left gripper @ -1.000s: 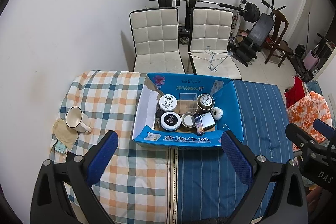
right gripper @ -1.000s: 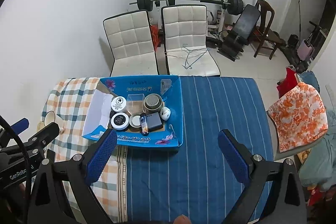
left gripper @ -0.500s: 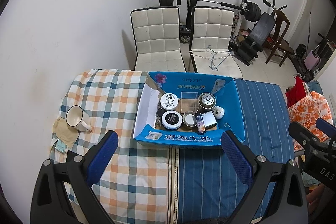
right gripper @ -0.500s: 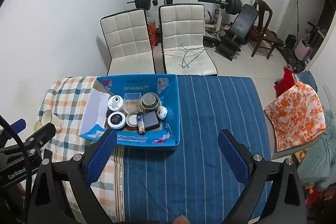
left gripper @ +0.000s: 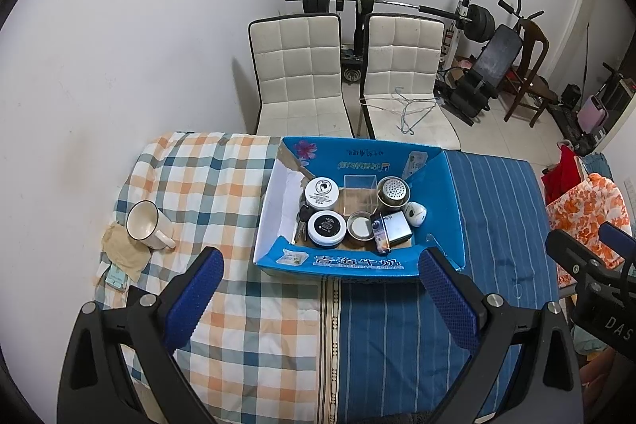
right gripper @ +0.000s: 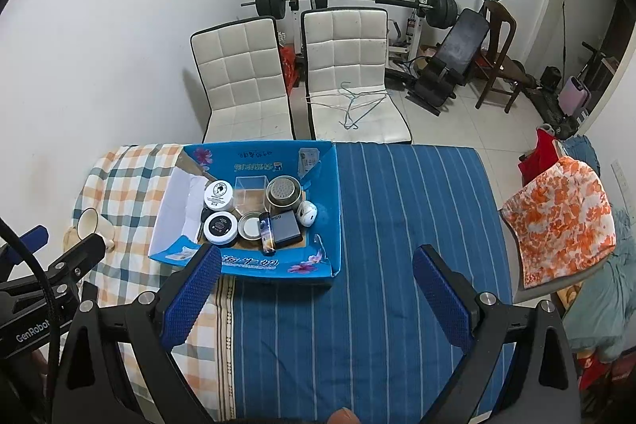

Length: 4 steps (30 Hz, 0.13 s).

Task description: Organize rigid objects

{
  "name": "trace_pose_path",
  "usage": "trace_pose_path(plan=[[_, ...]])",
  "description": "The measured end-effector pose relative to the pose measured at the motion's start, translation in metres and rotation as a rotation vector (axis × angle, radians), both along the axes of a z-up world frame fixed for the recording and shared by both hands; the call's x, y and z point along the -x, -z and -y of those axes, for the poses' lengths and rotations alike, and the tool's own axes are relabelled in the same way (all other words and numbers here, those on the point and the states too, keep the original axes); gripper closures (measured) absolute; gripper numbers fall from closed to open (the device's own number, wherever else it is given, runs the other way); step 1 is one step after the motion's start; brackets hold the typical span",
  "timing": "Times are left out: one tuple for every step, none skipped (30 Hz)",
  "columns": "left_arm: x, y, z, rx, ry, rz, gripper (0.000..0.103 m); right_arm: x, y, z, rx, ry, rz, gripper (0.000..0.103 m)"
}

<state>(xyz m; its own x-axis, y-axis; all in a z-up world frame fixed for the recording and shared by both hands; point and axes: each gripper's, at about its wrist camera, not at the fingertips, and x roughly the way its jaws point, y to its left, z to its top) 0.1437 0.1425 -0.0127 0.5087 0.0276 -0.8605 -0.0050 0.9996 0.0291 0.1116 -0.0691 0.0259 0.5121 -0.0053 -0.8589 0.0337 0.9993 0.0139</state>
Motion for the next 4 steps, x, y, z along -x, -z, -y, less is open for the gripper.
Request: trace_pose_path(plan=[[0.0015,0.0005,-0.0003,-0.001,0.001,0.003,0.002,-0.0002,-0.0012,0.0012,0.001,0.001,0.002,0.004],[0.0018,0.0004,-0.0002,0.001,0.001,0.004,0.002,-0.0002,-0.0016,0.0020,0.002,0.002,0.004,0.004],[0.0010,-0.0001,-0.0015,0.004,0.001,0.006,0.002,-0.0003,-0.0019,0.0030,0.003,0.004,0.006,0.004],[0.0021,-0.0003,-0.0004,0.004,-0.002,0.008,0.002,-0.0002,-0.0024,0.0037,0.003,0.005,0.007,0.004]])
